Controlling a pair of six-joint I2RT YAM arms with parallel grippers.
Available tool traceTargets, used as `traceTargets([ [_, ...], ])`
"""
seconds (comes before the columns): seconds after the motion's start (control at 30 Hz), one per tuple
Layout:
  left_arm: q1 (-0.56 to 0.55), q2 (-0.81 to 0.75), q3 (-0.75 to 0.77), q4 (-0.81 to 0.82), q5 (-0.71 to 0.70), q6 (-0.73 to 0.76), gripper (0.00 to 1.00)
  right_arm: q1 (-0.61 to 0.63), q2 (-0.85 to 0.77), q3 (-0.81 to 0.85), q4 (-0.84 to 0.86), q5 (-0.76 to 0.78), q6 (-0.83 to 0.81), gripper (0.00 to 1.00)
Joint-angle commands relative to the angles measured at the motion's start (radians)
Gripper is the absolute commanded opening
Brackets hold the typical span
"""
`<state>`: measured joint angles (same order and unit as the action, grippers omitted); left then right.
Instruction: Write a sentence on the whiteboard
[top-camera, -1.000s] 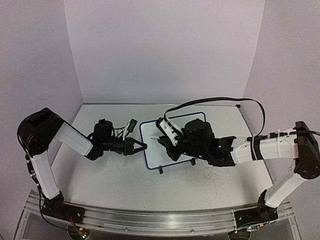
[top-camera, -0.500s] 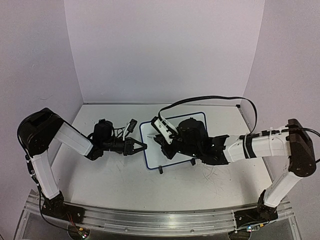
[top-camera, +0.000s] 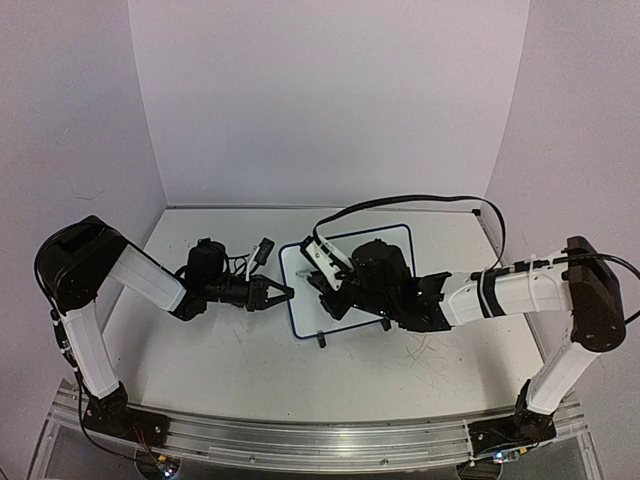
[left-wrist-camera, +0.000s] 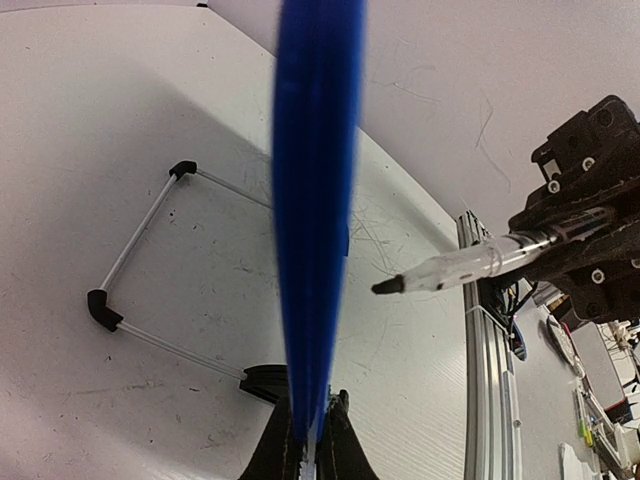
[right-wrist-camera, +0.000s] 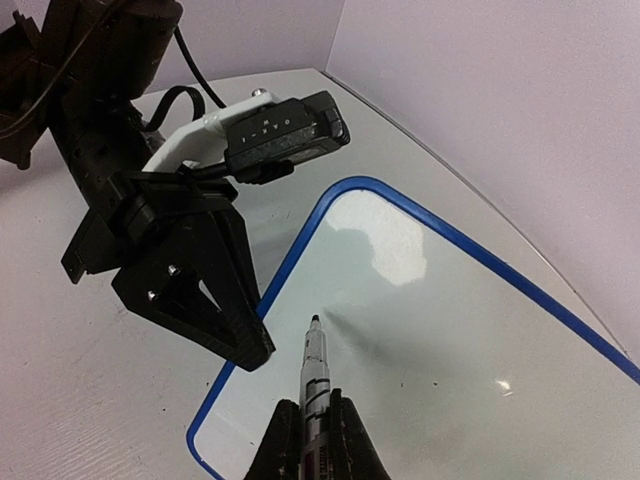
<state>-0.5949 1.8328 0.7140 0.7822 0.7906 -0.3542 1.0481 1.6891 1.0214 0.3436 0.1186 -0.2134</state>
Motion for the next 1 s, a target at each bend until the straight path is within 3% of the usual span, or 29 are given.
traceTargets([
  [0.0, 0.003, 0.001, 0.011, -0.095, -0.065, 0.029, 0.0, 0.003, 0.012, 0.044, 0.049, 0.029, -0.008, 0.0],
  [0.97, 0.003, -0.001, 0.011, -0.102, -0.064, 0.032, 0.0, 0.002, 0.039, 0.043, 0.083, 0.091, -0.011, 0.0],
])
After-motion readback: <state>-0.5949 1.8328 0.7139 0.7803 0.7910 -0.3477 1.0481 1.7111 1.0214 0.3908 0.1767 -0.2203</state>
